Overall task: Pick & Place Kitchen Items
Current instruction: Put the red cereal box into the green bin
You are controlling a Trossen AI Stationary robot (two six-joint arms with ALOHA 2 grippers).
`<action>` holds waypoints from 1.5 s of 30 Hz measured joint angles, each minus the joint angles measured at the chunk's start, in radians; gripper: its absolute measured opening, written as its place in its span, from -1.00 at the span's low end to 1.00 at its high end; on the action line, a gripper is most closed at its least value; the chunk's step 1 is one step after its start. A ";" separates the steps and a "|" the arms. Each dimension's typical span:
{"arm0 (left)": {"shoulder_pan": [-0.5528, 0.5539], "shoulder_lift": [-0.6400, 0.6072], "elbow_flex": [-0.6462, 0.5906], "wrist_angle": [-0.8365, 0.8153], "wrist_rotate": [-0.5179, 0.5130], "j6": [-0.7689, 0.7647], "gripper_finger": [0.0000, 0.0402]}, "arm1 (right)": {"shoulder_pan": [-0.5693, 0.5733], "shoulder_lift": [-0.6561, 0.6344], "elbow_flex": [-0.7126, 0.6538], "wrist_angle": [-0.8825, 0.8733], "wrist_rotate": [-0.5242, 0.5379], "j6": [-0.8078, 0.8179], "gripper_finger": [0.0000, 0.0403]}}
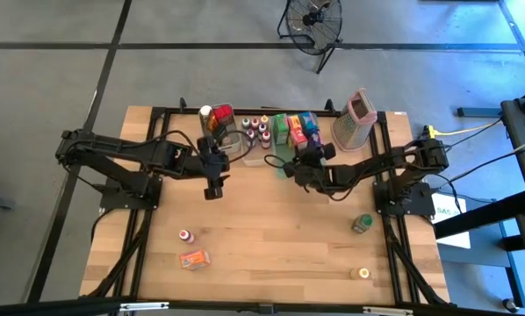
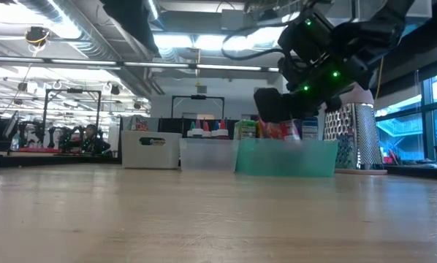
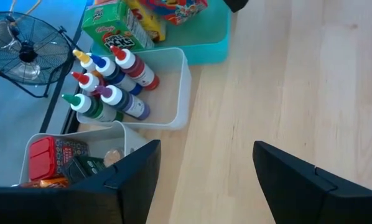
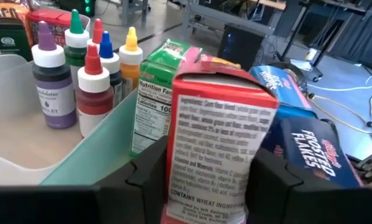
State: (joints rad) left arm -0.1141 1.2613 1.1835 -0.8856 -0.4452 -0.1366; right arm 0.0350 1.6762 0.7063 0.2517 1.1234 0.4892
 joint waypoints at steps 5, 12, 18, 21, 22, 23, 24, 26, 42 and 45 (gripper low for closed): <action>-0.021 0.000 0.000 0.000 0.002 0.000 0.25 | -0.009 0.000 0.000 -0.001 -0.010 0.000 -0.04; -0.044 0.000 0.000 0.000 0.002 0.000 0.25 | -0.009 0.000 0.000 -0.005 -0.010 0.000 0.01; -0.044 0.000 0.000 -0.001 0.002 -0.007 0.25 | -0.007 0.000 0.008 -0.003 -0.010 -0.030 0.01; -0.044 0.000 0.000 -0.001 0.002 -0.010 0.25 | -0.007 0.000 0.008 -0.005 -0.028 -0.034 0.01; -0.044 0.000 0.000 -0.001 0.002 -0.011 0.25 | -0.007 0.000 0.008 -0.005 -0.038 -0.034 0.01; -0.044 0.000 0.000 -0.001 0.002 -0.011 0.25 | -0.007 0.000 0.008 -0.005 -0.047 -0.033 0.01; -0.044 0.000 0.000 -0.001 0.002 -0.011 0.25 | -0.007 0.000 0.008 -0.005 -0.051 -0.032 0.01; -0.044 0.000 0.000 -0.001 0.002 -0.011 0.25 | -0.007 0.000 0.008 -0.006 -0.050 -0.024 0.01; -0.044 0.000 0.000 -0.001 0.002 -0.011 0.25 | -0.007 0.000 0.008 -0.008 -0.060 -0.097 0.04; -0.044 0.000 0.000 -0.001 0.001 -0.011 0.25 | -0.007 0.000 0.008 -0.008 -0.062 -0.109 0.12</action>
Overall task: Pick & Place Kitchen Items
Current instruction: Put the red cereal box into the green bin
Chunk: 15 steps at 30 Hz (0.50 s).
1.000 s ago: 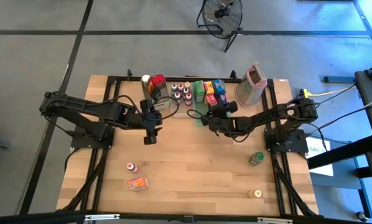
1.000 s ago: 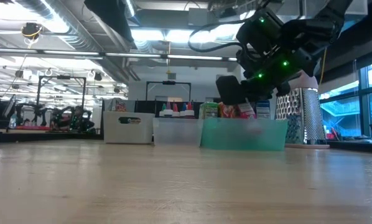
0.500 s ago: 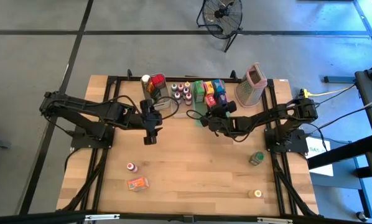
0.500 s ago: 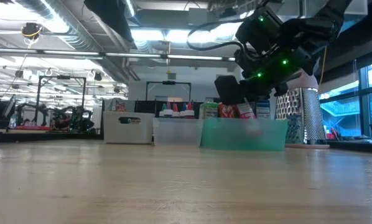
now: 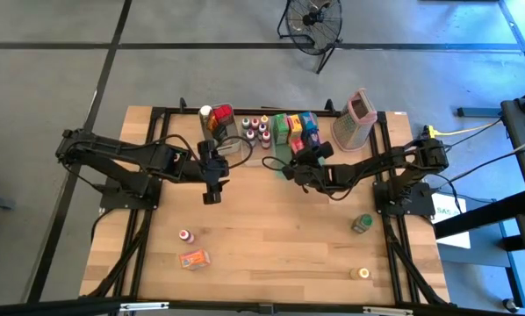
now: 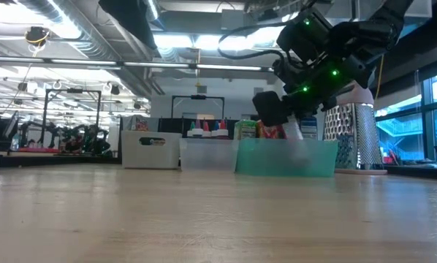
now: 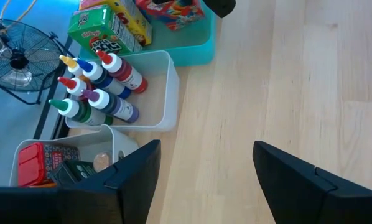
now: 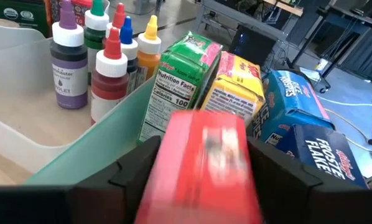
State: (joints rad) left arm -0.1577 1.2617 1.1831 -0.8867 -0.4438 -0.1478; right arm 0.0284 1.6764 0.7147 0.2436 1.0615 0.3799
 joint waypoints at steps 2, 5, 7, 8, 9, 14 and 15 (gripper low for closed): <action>0.000 0.000 0.000 0.000 0.000 -0.005 0.25 | 0.000 0.000 0.000 0.000 0.000 -0.003 0.19; 0.000 0.000 0.000 0.000 0.000 -0.007 0.25 | 0.000 0.000 0.000 0.000 0.002 0.000 0.32; 0.000 0.000 0.000 0.000 0.001 -0.007 0.25 | 0.000 0.000 0.000 0.001 0.019 0.001 0.39; 0.000 0.000 0.000 0.000 0.002 -0.008 0.25 | 0.001 0.000 0.000 0.004 0.032 0.001 0.42; 0.000 0.000 0.000 0.000 0.006 -0.012 0.25 | 0.004 0.000 0.000 0.005 0.047 -0.003 0.44; 0.000 0.000 0.000 -0.002 0.035 -0.015 0.25 | 0.030 -0.027 0.001 0.013 0.175 -0.041 0.48; 0.000 0.000 0.000 -0.003 0.039 -0.015 0.25 | 0.036 -0.035 0.001 0.028 0.197 -0.057 0.48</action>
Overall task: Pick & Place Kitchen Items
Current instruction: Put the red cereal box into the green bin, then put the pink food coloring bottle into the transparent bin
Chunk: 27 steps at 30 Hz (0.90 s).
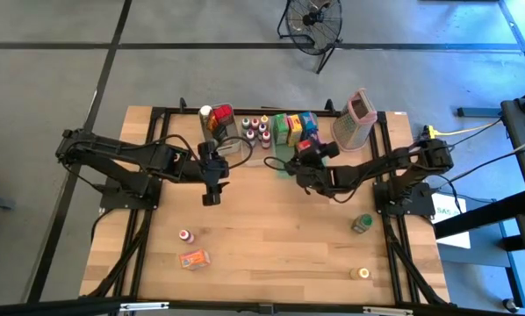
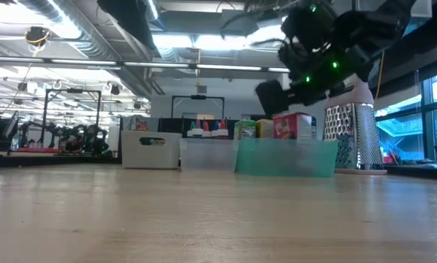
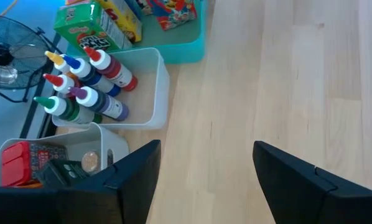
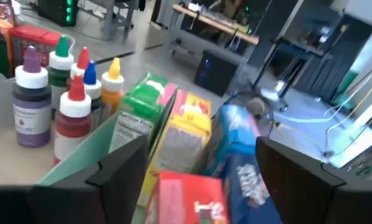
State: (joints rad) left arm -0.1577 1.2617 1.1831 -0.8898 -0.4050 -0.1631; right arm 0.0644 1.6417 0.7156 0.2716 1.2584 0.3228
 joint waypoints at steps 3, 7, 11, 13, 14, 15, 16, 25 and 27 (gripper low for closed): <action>0.000 0.000 0.000 -0.002 0.003 0.000 0.25 | 0.020 -0.040 0.001 0.005 0.032 -0.065 0.48; 0.000 0.000 0.000 -0.004 0.005 0.000 0.25 | 0.061 -0.112 0.002 0.019 0.053 -0.133 0.48; -0.008 -0.005 0.000 -0.029 0.039 -0.010 0.25 | 0.114 -0.185 0.002 0.025 0.051 -0.196 0.48; -0.015 -0.015 0.000 -0.062 0.081 -0.025 0.25 | 0.146 -0.216 0.002 0.028 0.052 -0.221 0.48; -0.020 -0.021 0.000 -0.080 0.101 -0.043 0.25 | 0.165 -0.230 0.002 0.024 0.051 -0.235 0.48; -0.026 -0.027 0.000 -0.096 0.122 -0.066 0.25 | 0.182 -0.243 0.002 0.025 0.051 -0.246 0.48; -0.033 -0.034 0.000 -0.114 0.145 -0.093 0.25 | 0.199 -0.256 0.002 0.027 0.051 -0.253 0.48; -0.184 -0.083 0.000 -0.304 0.467 -0.433 0.25 | 0.299 -0.279 0.002 0.024 0.044 -0.272 0.48; -0.234 -0.091 0.000 -0.333 0.461 -0.517 0.25 | 0.299 -0.278 0.002 0.024 0.023 -0.272 0.48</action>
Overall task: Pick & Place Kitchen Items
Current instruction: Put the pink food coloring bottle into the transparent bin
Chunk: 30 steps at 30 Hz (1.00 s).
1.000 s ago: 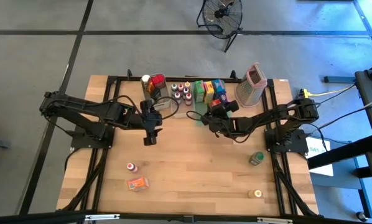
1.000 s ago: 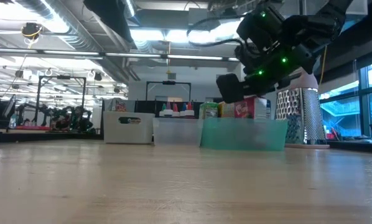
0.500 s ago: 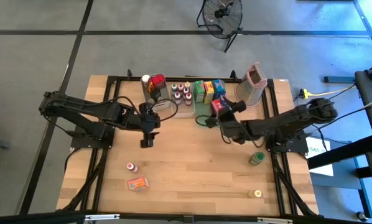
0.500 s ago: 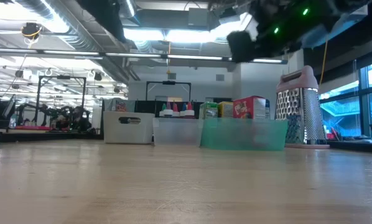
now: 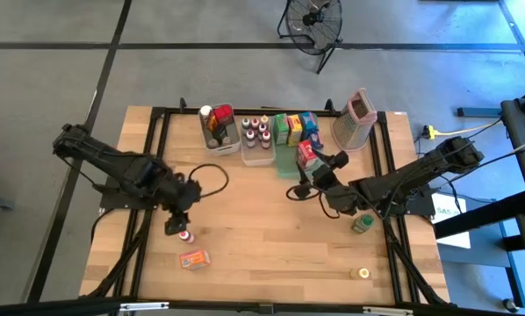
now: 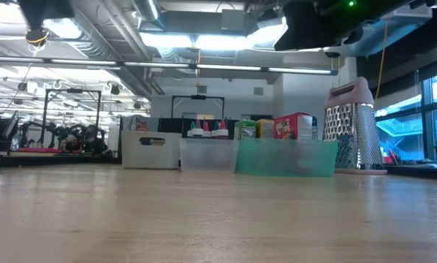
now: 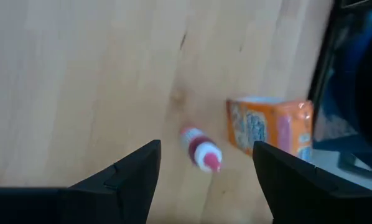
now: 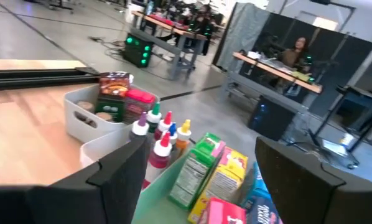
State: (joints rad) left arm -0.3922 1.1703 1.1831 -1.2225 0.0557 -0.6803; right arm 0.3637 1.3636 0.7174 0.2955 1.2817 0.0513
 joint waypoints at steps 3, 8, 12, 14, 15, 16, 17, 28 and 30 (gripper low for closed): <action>-0.070 -0.005 0.000 -0.032 -0.072 -0.113 0.25 | 0.000 0.000 0.000 0.000 -0.041 0.000 0.48; -0.203 0.003 0.000 -0.031 -0.181 -0.224 0.25 | -0.002 0.000 0.000 0.000 -0.112 0.000 0.48; -0.342 0.022 0.000 -0.038 -0.282 -0.330 0.25 | -0.002 0.000 0.000 -0.001 -0.120 0.000 0.48; -0.413 0.041 0.000 -0.038 -0.334 -0.380 0.25 | -0.002 0.000 0.000 -0.003 -0.141 0.001 0.48; -0.447 0.051 0.000 -0.040 -0.361 -0.406 0.25 | -0.002 0.000 0.000 -0.002 -0.153 0.000 0.48; -0.480 0.063 0.000 -0.047 -0.388 -0.441 0.25 | -0.002 0.000 0.000 -0.002 -0.165 0.000 0.48; -0.511 0.076 0.000 -0.063 -0.408 -0.485 0.25 | -0.002 0.000 0.000 -0.001 -0.176 0.000 0.48; -0.771 0.214 0.000 -0.185 -0.522 -0.827 0.25 | -0.002 0.001 0.000 0.015 -0.221 0.030 0.48; -0.802 0.233 0.000 -0.191 -0.534 -0.868 0.25 | -0.002 0.001 0.000 0.029 -0.224 0.039 0.48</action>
State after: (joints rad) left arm -1.1943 1.4035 1.1831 -1.4137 -0.4780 -1.5487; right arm 0.3618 1.3643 0.7170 0.3247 1.0574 0.0907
